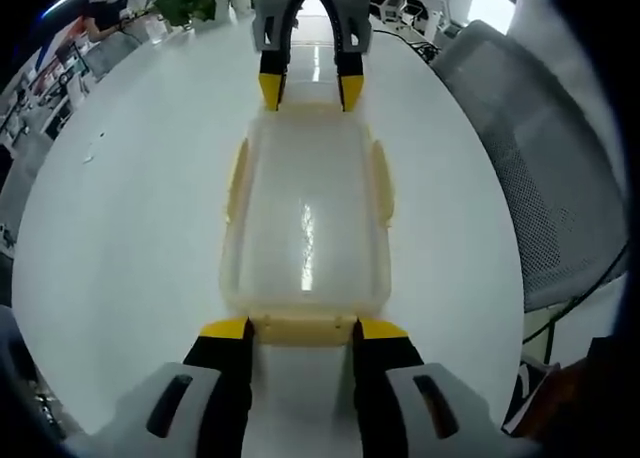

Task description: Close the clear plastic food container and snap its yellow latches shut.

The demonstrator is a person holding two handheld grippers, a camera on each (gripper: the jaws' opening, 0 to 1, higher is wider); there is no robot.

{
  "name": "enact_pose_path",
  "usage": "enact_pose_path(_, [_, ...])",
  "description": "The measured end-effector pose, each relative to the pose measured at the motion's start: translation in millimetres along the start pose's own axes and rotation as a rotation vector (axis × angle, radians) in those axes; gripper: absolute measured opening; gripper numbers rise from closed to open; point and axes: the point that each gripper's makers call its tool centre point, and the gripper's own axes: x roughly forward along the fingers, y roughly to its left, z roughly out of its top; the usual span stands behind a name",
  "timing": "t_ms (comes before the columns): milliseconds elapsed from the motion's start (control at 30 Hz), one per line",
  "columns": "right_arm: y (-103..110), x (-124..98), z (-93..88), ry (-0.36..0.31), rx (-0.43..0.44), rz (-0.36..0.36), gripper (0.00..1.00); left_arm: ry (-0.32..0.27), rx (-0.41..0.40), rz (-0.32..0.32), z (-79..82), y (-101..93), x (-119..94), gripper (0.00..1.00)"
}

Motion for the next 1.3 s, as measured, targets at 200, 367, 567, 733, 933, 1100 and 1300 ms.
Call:
enact_pose_path(200, [1.2, -0.1, 0.1, -0.003, -0.004, -0.001, 0.39, 0.003, -0.004, 0.001, 0.5, -1.3, 0.4, 0.38])
enact_pose_path(367, [1.7, 0.0, -0.3, 0.000, -0.003, -0.002, 0.38, 0.009, -0.017, 0.010, -0.1, -4.8, 0.0, 0.38])
enact_pose_path(567, [5.7, 0.2, 0.8, 0.005, -0.014, -0.002, 0.38, 0.032, -0.025, 0.011, -0.6, -9.6, -1.2, 0.38])
enact_pose_path(733, [7.9, -6.1, -0.8, 0.008, -0.025, -0.013, 0.38, 0.032, -0.018, 0.026, 5.6, -13.2, -8.2, 0.38])
enact_pose_path(933, [9.2, -21.9, 0.8, 0.001, -0.038, -0.041, 0.38, 0.034, 0.012, 0.057, 16.2, -12.4, -19.9, 0.38])
enact_pose_path(1100, [8.4, -38.3, -0.7, -0.002, -0.051, -0.057, 0.38, 0.019, 0.009, 0.075, 26.2, -14.6, -25.5, 0.38])
enact_pose_path(1300, [6.6, -59.1, 0.5, -0.004, -0.074, -0.082, 0.38, 0.016, 0.021, 0.108, 38.9, -11.4, -34.9, 0.38])
